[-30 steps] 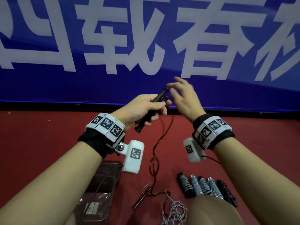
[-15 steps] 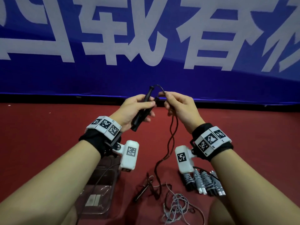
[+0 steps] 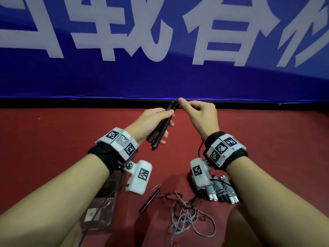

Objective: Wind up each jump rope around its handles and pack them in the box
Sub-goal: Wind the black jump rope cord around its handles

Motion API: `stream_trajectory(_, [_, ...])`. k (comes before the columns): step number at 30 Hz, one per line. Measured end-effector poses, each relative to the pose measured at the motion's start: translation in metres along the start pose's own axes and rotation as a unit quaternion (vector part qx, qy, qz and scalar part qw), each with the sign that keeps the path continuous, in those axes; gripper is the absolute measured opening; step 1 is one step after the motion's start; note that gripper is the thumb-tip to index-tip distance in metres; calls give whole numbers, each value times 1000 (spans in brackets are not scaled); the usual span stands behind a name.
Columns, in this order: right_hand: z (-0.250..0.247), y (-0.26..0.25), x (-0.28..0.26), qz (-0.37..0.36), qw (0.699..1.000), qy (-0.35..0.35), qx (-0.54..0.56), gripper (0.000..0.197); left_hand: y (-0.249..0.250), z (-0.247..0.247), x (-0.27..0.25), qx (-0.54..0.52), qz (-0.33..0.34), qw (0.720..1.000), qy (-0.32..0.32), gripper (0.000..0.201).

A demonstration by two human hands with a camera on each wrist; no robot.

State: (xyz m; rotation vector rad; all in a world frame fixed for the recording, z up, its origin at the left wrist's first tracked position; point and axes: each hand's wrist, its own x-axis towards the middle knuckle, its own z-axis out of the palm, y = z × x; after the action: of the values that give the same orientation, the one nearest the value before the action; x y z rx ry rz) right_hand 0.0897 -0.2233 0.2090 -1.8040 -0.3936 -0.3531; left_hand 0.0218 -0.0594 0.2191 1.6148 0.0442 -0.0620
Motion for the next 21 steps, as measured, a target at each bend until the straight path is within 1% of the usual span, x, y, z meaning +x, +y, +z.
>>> stream_trajectory(2, [-1, 0, 0, 2, 1000, -3, -16, 30, -5, -2, 1, 4, -1, 1000, -4, 25])
stream_trajectory(3, [-1, 0, 1, 13, 1000, -5, -1, 28, -6, -3, 1, 11, 9, 1000, -10, 24])
stream_trajectory(5, [-3, -2, 2, 56, 995, -22, 85, 24, -6, -6, 0, 28, 42, 999, -14, 20])
stream_trajectory(6, [-5, -2, 2, 65, 990, -33, 123, 25, -4, -8, -1, 32, 59, 998, -11, 19])
stream_trajectory(7, [-7, -2, 2, 59, 987, -42, 143, 27, -2, -9, -1, 35, 74, 997, -5, 18])
stream_trajectory(10, [-5, -10, 0, -7, 987, -39, 154, 25, 6, -9, -5, 17, 106, 994, 4, 21])
stream_trajectory(12, [-2, -23, 1, -26, 984, -16, 178, 20, 13, -7, -8, -36, 126, 991, 15, 33])
stream_trajectory(13, [-1, -31, 2, -28, 980, -6, 195, 16, 17, -6, -11, -68, 139, 988, 26, 36])
stream_trajectory(15, [1, -47, 7, -29, 975, -5, 221, 11, 26, -7, -16, -115, 164, 979, 34, 32])
stream_trajectory(17, [6, -60, 13, -21, 971, -34, 236, 11, 33, -5, -21, -136, 178, 975, 8, 30])
stream_trajectory(19, [12, -72, 17, 11, 960, -83, 267, 10, 38, -1, -25, -142, 181, 973, -16, 28])
stream_trajectory(21, [19, -79, 17, 46, 947, -136, 289, 13, 42, 0, -27, -154, 176, 972, -16, 30])
